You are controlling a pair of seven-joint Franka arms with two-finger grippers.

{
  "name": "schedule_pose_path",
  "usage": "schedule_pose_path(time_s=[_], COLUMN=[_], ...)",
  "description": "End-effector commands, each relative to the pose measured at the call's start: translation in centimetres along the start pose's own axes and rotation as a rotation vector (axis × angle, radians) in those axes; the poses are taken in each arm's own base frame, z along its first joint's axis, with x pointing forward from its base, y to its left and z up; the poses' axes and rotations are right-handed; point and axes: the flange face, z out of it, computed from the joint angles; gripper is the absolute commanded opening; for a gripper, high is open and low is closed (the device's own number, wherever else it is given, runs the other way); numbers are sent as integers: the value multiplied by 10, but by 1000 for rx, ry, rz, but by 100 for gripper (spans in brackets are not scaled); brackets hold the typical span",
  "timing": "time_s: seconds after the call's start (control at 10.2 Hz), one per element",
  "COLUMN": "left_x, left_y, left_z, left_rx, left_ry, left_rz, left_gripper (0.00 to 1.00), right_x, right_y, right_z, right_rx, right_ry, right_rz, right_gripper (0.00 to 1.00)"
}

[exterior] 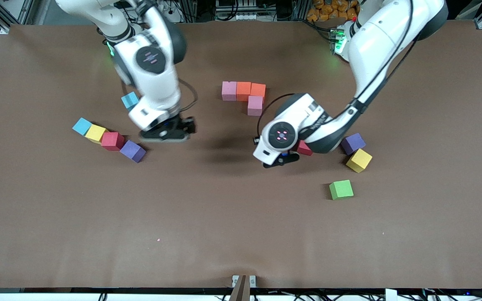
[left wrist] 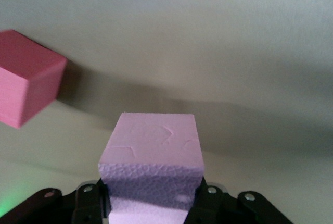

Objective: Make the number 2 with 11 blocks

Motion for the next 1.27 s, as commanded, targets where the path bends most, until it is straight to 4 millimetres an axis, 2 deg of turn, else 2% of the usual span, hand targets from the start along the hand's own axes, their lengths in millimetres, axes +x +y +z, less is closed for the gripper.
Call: schedule_pose_path(time_s=[0.0,0.1,0.2,0.39,0.49,0.59,0.88,0.98,1.17], left_x=[-2,-4,-4,-7,-12,-18,-35,-40,-41], left_y=[2,3,4,8,10,11,18,22,23], left_z=[13,21,25,30,35,42,53,57,60], left_rx=[-14,-22,-55,-75,-66,-53,-29,-24,-18], left_ry=[10,16,34,43,40,40,38,36,34], left_rz=[6,16,20,41,53,87,226,242,285], left_gripper=[19,19,19,20,20,20,20,22,26], right_x=[4,8,5,-21,-28,-33,-47,-48,-47], right_y=[67,86,96,93,114,125,130,150,174], right_z=[12,17,27,76,96,107,128,144,172], right_rx=[-13,-15,-17,7,22,29,48,58,81], right_ry=[-19,-33,-50,-53,-36,-41,-53,-42,-42], right_rz=[-130,-178,-236,-441,-533,-612,-764,-835,-941], right_gripper=[100,100,100,100,100,100,100,100,100])
